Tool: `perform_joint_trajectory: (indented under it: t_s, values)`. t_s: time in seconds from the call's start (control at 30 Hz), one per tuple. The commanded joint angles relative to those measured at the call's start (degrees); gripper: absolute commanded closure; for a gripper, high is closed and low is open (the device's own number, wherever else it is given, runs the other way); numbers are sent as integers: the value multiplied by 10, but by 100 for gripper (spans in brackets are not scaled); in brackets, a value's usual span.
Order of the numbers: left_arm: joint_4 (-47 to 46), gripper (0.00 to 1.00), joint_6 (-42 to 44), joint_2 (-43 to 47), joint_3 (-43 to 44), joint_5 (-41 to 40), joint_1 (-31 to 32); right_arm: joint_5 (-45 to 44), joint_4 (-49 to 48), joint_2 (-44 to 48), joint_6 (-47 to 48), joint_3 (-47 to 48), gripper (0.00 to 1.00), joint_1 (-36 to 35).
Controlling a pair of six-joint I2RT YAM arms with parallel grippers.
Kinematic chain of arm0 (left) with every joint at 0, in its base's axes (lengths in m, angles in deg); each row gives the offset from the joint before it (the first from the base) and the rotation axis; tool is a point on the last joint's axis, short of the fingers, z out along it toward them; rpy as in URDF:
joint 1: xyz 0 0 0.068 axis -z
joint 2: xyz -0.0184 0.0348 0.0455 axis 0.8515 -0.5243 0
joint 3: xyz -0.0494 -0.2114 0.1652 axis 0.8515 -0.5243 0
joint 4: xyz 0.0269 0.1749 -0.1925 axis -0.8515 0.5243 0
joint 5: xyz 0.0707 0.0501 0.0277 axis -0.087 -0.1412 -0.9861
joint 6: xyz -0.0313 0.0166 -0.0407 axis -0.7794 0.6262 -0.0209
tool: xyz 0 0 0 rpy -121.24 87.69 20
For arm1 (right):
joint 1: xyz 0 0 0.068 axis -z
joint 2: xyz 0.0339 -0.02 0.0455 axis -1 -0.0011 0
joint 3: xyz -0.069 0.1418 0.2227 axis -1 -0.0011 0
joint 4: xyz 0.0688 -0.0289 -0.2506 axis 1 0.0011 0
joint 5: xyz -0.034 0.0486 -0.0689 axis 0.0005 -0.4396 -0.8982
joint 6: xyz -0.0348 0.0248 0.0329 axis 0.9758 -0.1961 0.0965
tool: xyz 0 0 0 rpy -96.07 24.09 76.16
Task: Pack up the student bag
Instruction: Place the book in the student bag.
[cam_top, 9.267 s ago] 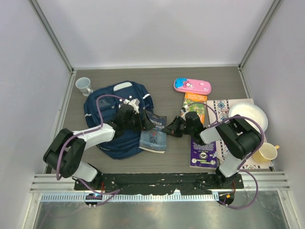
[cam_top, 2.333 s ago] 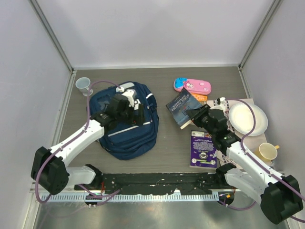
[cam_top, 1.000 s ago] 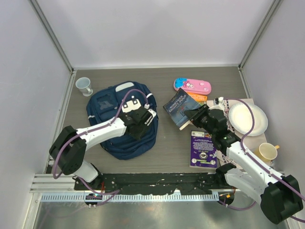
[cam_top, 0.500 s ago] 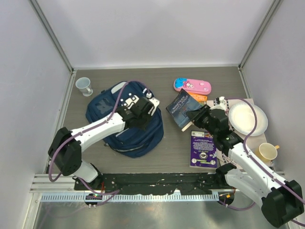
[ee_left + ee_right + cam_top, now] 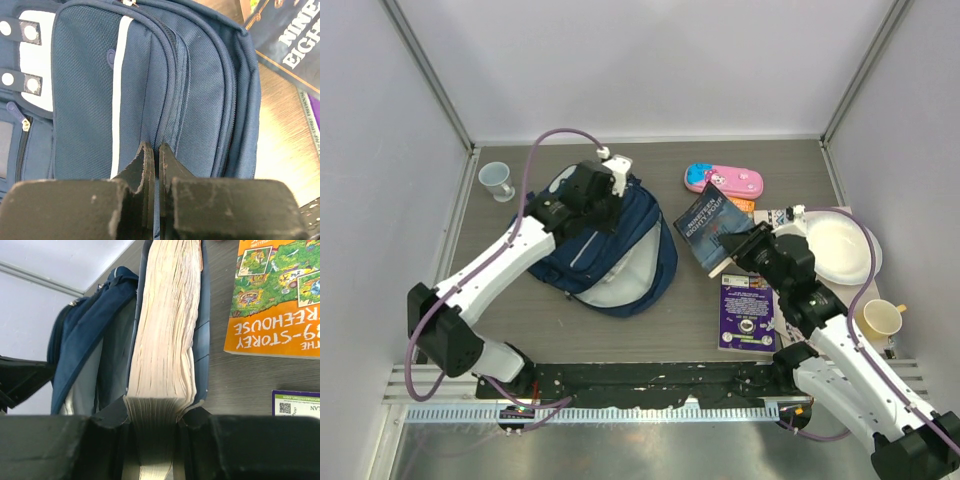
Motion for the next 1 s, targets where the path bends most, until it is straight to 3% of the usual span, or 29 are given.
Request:
perform_joint_trajectory:
  t_s: [0.0,0.17,0.27,0.47,0.67,0.97]
  values:
    - [-77,100,-14,75,-14,91,-60,83,-69,20,-16,31,99,2]
    - [-96,100,-23,83,-20,139,-69,183,-118,20,-67,17,99,2]
    - [-104,100,-32,81,-19,152,-69,249,-213,25,-134,-13,99,3]
    - [-128,100,-49,88,-30,152,-70,258,-190,24,-142,-12,99,3]
    - [-173,100,-90,89,-35,155,-70,252,-277,-16,-181,-73,99,3]
    - [-184,100,-100,86,-37,180,-70,249,-337,-86,-167,-77,99,-2]
